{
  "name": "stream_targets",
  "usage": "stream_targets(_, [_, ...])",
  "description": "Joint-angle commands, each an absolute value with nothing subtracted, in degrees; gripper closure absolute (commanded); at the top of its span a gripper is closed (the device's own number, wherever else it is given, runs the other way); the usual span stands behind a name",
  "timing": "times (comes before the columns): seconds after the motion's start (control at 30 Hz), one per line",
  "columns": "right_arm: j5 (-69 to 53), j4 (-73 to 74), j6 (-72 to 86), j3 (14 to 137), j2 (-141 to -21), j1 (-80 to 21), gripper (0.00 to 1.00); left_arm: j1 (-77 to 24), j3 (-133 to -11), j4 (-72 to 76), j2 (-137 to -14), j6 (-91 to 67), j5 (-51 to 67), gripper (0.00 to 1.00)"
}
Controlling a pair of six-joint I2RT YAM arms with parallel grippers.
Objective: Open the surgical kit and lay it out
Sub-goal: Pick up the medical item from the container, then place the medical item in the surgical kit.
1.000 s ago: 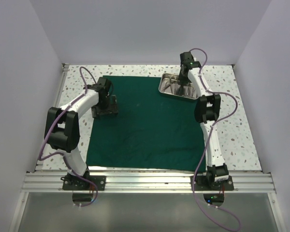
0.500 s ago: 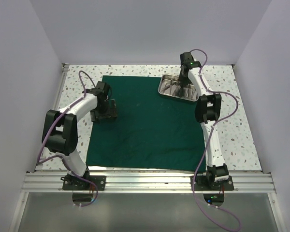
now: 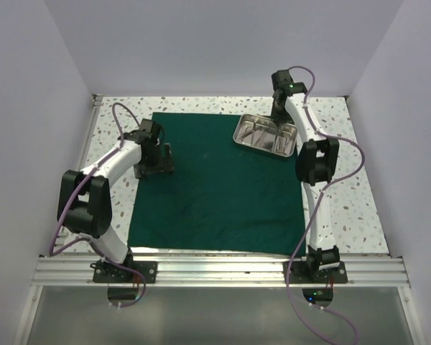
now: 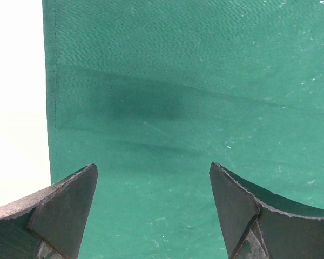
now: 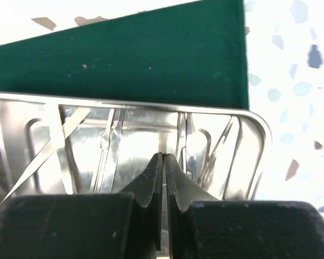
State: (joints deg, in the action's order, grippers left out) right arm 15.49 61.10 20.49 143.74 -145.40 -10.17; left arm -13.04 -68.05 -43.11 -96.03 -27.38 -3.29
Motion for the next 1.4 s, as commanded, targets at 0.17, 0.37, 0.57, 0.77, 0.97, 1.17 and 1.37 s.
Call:
stream_targets(0.17, [12.8,64.7,20.0,144.1,-131.8,-10.7,1.0,-12.7,-66.3,-40.9,-91.3,-26.4,-3.4,0.11])
stream_targets(0.37, [8.2,65.7,23.7,134.8,-120.8,-12.9,1.0,-12.7,-67.1,-39.8,-91.0,-26.5,-3.2,0.11])
stream_targets(0.57, [4.4,61.2,32.1,112.0,-107.4,-26.1,1.0,-12.7,-69.0,-38.7,-92.6,-26.3,-3.6,0.1])
stream_targets(0.77, [1.5,47.0,47.3,87.4,-101.2,-40.8,1.0,-12.7,-71.2,-37.8,-94.6,-26.5,-3.5,0.1])
stream_targets(0.97, [2.5,45.0,49.9,81.6,-102.0,-45.4,1.0,-12.7,-71.4,-37.5,-94.8,-25.5,-4.2,0.1])
stream_targets(1.17, [3.8,38.4,52.1,77.3,-104.4,-46.0,1.0,-12.8,-70.0,-37.3,-94.0,-25.4,-3.9,0.1])
stream_targets(1.37, [6.2,40.4,50.5,80.9,-109.6,-46.6,1.0,-13.0,-70.7,-38.1,-93.5,-25.5,-4.0,0.1])
